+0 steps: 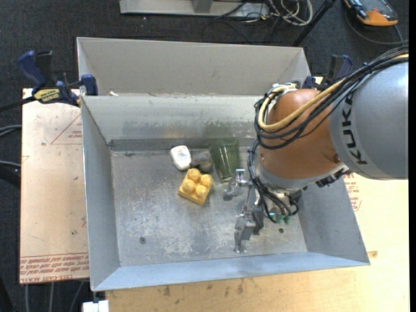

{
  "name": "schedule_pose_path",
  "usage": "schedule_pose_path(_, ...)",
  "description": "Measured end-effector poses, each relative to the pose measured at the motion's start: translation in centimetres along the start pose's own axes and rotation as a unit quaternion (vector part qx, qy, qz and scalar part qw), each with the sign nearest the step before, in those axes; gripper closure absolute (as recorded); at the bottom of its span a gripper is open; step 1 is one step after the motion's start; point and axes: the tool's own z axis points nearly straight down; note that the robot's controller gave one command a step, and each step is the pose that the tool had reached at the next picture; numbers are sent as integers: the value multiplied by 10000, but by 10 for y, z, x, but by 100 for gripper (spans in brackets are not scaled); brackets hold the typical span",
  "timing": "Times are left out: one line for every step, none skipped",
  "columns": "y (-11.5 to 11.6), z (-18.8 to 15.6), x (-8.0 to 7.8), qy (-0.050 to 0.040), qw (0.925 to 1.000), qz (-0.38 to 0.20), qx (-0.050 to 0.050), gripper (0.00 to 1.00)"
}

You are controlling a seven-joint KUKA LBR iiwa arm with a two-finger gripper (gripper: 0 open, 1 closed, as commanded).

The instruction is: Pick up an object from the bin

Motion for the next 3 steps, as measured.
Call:
schedule_pose_path(0,-4,-2,-41,10000,7,-2,0)
schedule_pose_path(5,13,-44,-63,9993,-378,0,0)
schedule_pose_path(-29,48,-49,-60,9992,-402,-7,0)
